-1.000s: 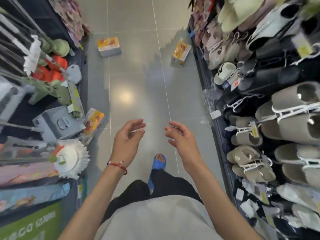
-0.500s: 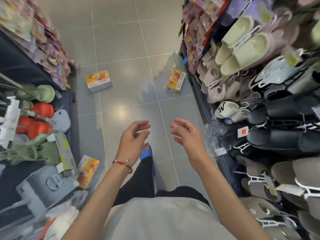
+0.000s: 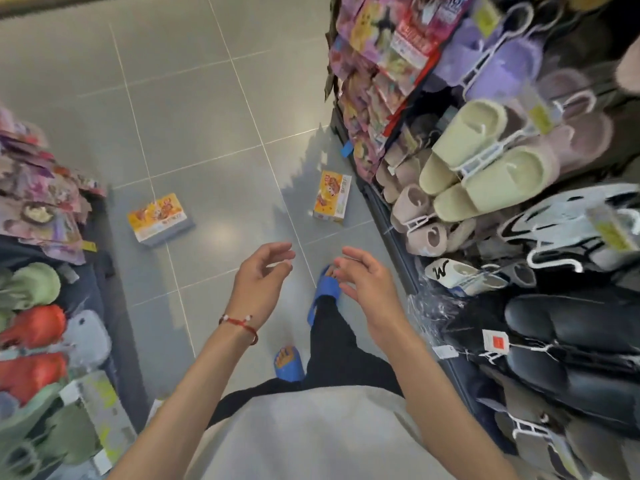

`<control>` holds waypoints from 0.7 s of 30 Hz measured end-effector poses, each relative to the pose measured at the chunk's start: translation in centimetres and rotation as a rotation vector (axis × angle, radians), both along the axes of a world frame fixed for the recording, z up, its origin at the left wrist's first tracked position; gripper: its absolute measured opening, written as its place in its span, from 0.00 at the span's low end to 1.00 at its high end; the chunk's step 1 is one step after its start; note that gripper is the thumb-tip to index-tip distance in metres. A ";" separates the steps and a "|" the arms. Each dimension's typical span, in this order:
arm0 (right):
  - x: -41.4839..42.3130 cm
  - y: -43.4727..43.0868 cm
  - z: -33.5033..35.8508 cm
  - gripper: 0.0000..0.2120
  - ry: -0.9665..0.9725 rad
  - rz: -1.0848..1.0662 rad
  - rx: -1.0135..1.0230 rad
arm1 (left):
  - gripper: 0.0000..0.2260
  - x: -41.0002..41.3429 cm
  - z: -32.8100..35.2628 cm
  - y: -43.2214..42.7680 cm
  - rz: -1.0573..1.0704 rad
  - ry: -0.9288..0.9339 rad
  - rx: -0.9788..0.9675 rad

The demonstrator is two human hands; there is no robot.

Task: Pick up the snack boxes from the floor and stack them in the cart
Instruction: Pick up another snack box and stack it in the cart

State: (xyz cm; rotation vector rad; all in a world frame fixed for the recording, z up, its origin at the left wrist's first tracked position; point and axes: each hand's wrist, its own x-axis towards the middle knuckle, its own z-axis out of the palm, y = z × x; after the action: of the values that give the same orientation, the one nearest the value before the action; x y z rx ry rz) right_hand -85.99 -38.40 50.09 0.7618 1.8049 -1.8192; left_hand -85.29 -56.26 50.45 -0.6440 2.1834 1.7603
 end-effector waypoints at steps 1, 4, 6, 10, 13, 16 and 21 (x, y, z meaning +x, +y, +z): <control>-2.1 0.1 -0.7 0.13 -0.008 0.014 0.008 | 0.12 -2.0 -0.5 0.1 0.003 -0.012 -0.003; -8.7 0.5 -1.9 0.11 -0.043 0.058 0.027 | 0.12 -7.8 -1.8 0.5 0.035 -0.050 -0.027; -12.2 1.1 -2.0 0.10 -0.077 0.061 0.050 | 0.11 -11.2 -2.3 1.0 0.038 -0.106 -0.032; -18.8 1.6 -2.3 0.11 -0.113 0.102 0.080 | 0.12 -17.3 -3.4 1.9 0.063 -0.158 0.033; -22.7 1.2 -3.1 0.12 -0.154 0.151 0.104 | 0.11 -20.5 -4.5 1.8 0.118 -0.178 0.089; -26.3 0.6 -5.1 0.10 -0.171 0.201 0.151 | 0.10 -23.6 -6.7 1.1 0.163 -0.227 0.117; -31.3 -0.7 -10.0 0.15 -0.161 0.292 0.276 | 0.11 -27.8 -12.3 -0.9 0.220 -0.323 0.154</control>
State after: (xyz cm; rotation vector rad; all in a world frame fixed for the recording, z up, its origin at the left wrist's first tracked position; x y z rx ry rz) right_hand -117.26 -39.12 40.09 0.6790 1.9646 -1.3053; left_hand -113.10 -57.14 38.14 -1.0803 1.8005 1.7590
